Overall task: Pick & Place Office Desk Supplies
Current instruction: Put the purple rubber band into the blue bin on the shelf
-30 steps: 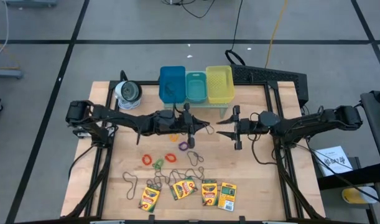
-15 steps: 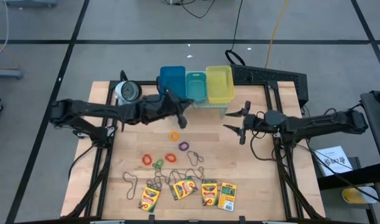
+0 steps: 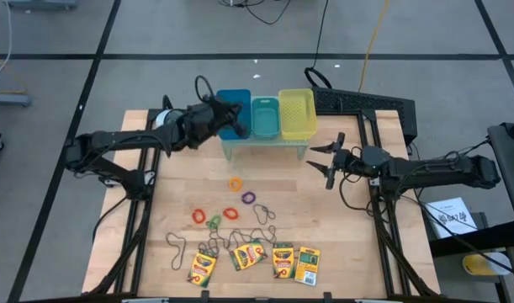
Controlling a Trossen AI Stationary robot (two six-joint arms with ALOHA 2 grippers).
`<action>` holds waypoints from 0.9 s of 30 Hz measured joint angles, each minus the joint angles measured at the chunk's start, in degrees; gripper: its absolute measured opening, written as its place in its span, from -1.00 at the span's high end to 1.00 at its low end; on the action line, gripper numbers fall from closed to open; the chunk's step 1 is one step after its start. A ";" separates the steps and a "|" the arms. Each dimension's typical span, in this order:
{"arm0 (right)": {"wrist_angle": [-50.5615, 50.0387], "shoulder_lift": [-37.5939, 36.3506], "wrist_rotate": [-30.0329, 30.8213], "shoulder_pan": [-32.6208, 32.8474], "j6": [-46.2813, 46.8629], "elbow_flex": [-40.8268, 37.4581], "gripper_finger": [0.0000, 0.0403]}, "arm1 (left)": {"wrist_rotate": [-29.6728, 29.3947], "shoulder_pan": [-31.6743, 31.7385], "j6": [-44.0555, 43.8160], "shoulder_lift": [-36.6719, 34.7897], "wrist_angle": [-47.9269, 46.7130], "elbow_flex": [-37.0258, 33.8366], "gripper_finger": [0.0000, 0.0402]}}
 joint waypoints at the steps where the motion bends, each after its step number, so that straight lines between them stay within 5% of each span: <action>1: 0.00 -0.08 -0.02 0.00 0.00 -0.02 0.02 | 0.01 0.93 -1.75 0.00 -0.48 0.00 0.98; 11: 0.00 -0.08 -0.04 0.00 0.63 -0.02 0.04 | 0.01 5.52 -10.99 0.70 -4.94 -0.02 0.98; 27: 0.00 -0.08 -0.06 0.02 0.66 -0.02 0.03 | -0.57 5.57 -11.93 0.70 -6.05 -0.02 0.77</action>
